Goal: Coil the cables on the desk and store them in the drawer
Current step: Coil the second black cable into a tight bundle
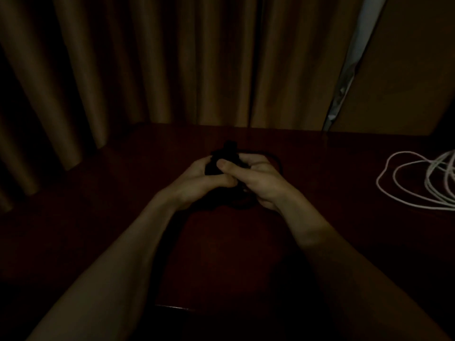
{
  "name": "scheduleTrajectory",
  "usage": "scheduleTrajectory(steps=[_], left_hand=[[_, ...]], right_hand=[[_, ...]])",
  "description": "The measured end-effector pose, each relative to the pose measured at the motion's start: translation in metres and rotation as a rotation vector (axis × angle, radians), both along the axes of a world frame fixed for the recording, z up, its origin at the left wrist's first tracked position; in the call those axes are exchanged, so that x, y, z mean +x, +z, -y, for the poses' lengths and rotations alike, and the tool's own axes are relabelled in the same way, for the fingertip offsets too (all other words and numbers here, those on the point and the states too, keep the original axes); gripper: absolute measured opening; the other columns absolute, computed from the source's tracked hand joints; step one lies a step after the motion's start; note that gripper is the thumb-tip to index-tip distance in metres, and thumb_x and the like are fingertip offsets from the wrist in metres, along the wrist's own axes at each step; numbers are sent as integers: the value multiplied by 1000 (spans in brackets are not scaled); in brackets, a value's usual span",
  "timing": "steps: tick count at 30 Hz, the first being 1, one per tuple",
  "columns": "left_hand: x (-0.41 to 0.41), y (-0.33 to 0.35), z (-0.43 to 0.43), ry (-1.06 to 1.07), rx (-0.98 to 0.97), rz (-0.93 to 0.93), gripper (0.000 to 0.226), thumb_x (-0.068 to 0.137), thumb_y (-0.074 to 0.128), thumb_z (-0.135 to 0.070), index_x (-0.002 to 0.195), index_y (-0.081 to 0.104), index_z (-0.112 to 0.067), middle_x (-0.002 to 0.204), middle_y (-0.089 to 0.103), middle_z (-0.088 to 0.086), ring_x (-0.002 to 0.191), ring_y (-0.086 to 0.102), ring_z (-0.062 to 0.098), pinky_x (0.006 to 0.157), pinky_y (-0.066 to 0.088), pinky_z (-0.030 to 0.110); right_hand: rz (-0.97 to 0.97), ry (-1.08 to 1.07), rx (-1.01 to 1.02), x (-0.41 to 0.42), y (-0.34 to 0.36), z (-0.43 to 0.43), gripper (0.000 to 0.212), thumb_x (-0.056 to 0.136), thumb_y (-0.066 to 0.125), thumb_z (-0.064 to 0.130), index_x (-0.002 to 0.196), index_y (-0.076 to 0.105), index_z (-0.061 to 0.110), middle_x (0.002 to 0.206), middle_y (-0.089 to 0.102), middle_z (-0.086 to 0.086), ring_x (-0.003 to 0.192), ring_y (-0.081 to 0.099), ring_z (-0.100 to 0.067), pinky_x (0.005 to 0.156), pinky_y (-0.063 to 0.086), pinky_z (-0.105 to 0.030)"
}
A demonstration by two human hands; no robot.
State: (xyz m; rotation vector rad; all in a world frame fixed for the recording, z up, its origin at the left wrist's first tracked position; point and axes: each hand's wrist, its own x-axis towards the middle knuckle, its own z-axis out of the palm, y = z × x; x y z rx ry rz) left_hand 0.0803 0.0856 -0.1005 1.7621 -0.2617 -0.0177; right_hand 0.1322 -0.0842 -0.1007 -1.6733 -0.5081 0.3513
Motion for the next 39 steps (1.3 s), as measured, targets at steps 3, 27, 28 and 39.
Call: scheduleTrajectory(steps=[3,27,28,39], left_hand=[[-2,0,4,32,29,40,26,95,71,-8,121,66,-12,107,76,2,102,74,19,86,58,26],[-8,12,8,32,24,-100,25,105,57,-31,126,61,-17,124,73,6,108,74,20,96,60,36],[-9,13,9,36,33,-92,20,106,56,-31,124,61,-23,121,73,-4,104,74,9,92,61,29],[-9,13,2,32,-6,-8,44,97,69,-7,137,59,-22,122,73,-5,115,71,20,96,60,42]], right_hand=[[5,-46,27,-1,1,-4,94,68,87,64,141,58,12,122,72,1,95,72,-8,76,57,-25],[-136,-157,60,-8,15,-1,38,96,71,39,102,68,2,66,61,-1,44,53,-5,41,40,-20],[-120,-171,65,-8,15,-2,43,94,73,41,104,68,-1,72,66,-2,49,60,-6,44,44,-21],[54,-131,56,-13,20,3,33,89,80,32,105,71,5,98,78,-11,83,78,-21,67,62,-33]])
